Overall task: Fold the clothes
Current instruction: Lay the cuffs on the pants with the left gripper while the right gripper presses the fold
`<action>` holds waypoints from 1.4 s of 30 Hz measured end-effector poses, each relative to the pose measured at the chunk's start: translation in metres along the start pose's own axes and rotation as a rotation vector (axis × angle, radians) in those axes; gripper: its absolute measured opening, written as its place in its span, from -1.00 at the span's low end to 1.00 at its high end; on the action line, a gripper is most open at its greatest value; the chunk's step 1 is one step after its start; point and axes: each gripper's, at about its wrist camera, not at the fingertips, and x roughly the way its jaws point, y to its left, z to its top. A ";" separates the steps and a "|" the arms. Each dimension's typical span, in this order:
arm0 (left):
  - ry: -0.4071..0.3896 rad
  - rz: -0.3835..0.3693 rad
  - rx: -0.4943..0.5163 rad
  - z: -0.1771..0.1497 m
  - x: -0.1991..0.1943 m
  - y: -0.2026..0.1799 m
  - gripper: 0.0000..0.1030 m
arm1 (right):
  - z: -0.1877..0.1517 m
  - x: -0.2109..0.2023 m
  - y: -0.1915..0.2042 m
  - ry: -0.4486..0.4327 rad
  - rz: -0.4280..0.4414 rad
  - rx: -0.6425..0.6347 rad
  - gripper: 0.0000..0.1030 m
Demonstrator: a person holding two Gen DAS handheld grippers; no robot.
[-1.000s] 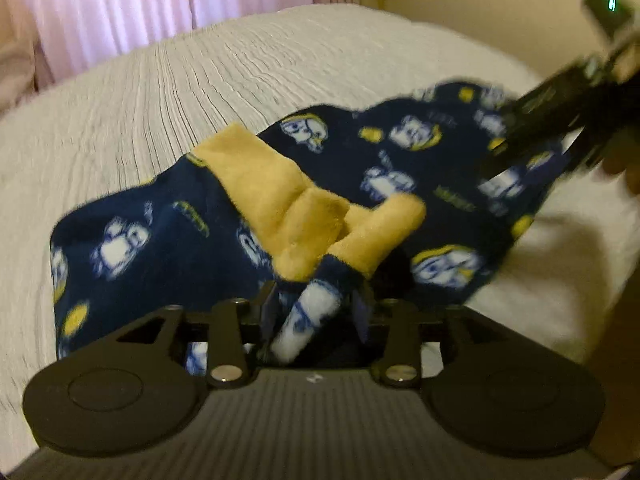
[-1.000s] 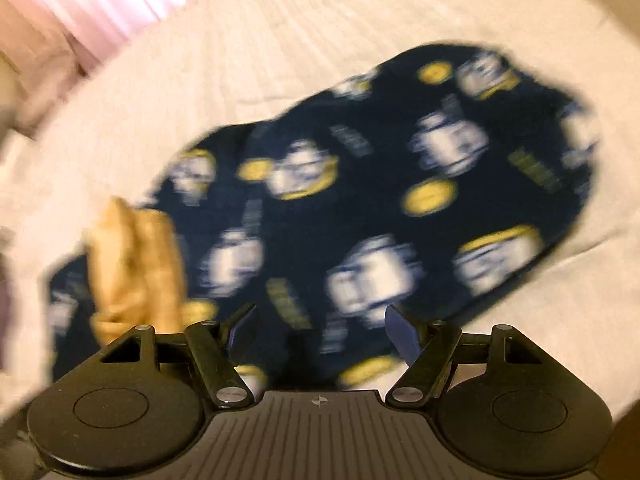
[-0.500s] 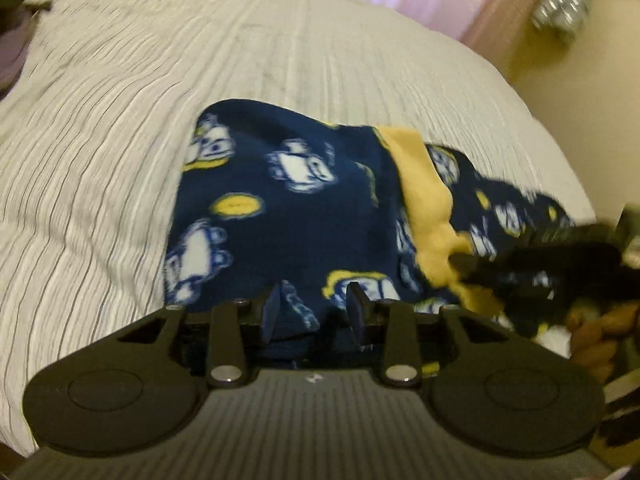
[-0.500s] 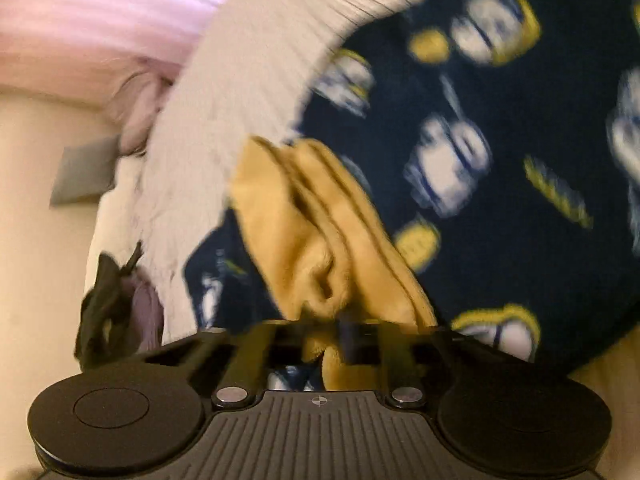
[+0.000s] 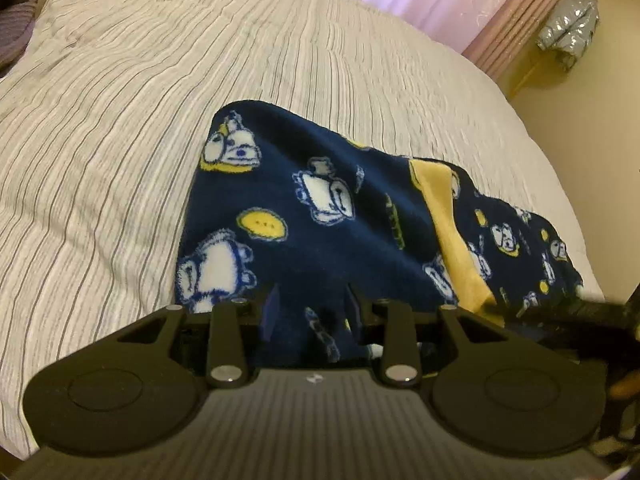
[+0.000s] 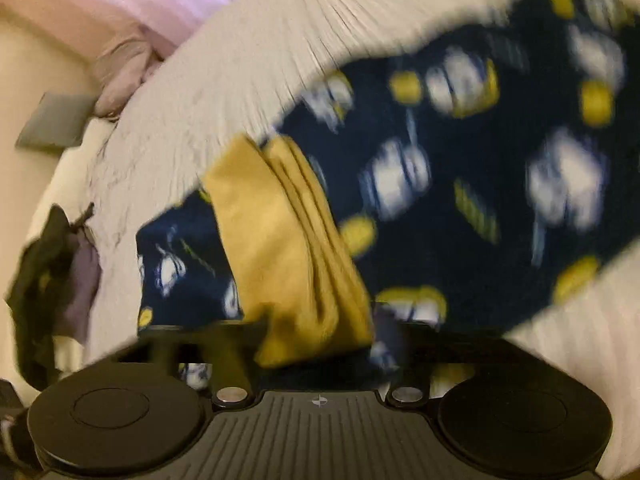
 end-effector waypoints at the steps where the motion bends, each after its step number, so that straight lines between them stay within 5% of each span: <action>1: 0.005 0.001 -0.002 0.000 0.000 0.001 -0.43 | 0.003 -0.004 0.003 -0.032 -0.004 -0.030 0.40; 5: 0.000 0.000 -0.013 0.000 -0.003 0.004 -0.43 | 0.012 0.007 -0.011 -0.023 0.018 -0.019 0.39; 15: -0.022 0.007 -0.048 0.003 -0.004 0.011 -0.43 | 0.032 0.072 -0.037 0.073 0.228 0.074 0.35; 16: -0.025 0.008 -0.049 0.004 -0.004 0.011 -0.43 | 0.032 0.071 -0.036 0.076 0.240 0.070 -0.25; 17: -0.028 0.009 -0.049 0.004 -0.005 0.011 -0.43 | 0.032 0.070 -0.034 0.078 0.243 0.061 -0.62; 20: -0.039 0.010 -0.054 0.008 -0.005 0.010 -0.43 | 0.033 0.055 -0.018 0.025 0.221 -0.050 -0.77; 26: -0.059 0.003 -0.044 0.018 -0.003 0.005 -0.43 | 0.030 0.012 -0.002 -0.172 0.131 -0.173 -0.79; 32: -0.031 0.029 -0.024 0.020 0.015 -0.001 -0.43 | 0.023 0.031 -0.042 -0.078 0.045 -0.014 -0.79; 37: -0.008 0.042 0.012 0.025 0.022 -0.003 -0.43 | 0.032 0.032 -0.037 -0.023 0.005 -0.007 -0.77; 40: -0.007 0.056 0.042 0.036 0.023 -0.008 -0.45 | 0.041 0.035 -0.034 -0.007 -0.090 -0.016 -0.02; 42: -0.040 0.052 0.073 0.048 0.022 -0.011 -0.45 | 0.048 0.024 -0.022 -0.066 -0.139 -0.065 -0.02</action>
